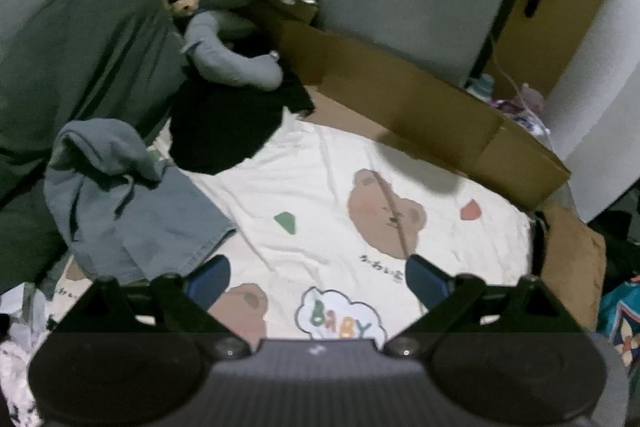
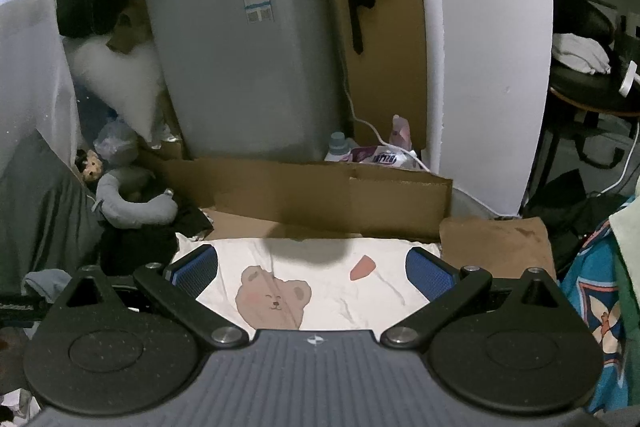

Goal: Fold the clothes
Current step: 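Move the left tool toward the crumpled blue denim garment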

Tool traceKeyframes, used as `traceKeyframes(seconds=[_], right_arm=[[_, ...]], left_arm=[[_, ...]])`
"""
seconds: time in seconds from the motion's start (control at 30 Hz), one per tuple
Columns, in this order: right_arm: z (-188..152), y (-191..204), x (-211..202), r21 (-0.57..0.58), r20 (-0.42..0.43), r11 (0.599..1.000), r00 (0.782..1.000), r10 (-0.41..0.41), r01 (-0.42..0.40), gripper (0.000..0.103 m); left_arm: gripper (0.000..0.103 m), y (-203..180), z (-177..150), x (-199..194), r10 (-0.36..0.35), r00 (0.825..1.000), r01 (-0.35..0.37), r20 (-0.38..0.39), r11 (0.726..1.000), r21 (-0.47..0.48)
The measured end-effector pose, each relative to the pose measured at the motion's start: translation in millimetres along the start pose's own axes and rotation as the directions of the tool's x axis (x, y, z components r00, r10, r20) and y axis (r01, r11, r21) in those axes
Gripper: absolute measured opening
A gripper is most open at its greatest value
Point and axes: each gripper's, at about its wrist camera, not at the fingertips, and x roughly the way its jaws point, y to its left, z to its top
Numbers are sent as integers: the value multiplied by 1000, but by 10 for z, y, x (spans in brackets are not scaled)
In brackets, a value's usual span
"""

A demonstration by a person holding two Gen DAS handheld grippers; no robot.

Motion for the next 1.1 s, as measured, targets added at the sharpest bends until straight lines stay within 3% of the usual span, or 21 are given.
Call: traceKeyframes(seconds=[0.73, 1.0, 1.1], right_arm=[[-113, 618, 772, -57, 23, 995, 997, 77, -76, 103], [-264, 832, 1189, -131, -102, 971, 977, 186, -198, 103], [-314, 833, 1385, -115, -147, 960, 960, 238, -256, 103]], left_arm=[[96, 879, 212, 351, 98, 995, -96, 5, 989, -111], [96, 1137, 216, 633, 120, 993, -120, -7, 982, -144], [94, 1226, 222, 769, 130, 991, -129, -5, 981, -146]])
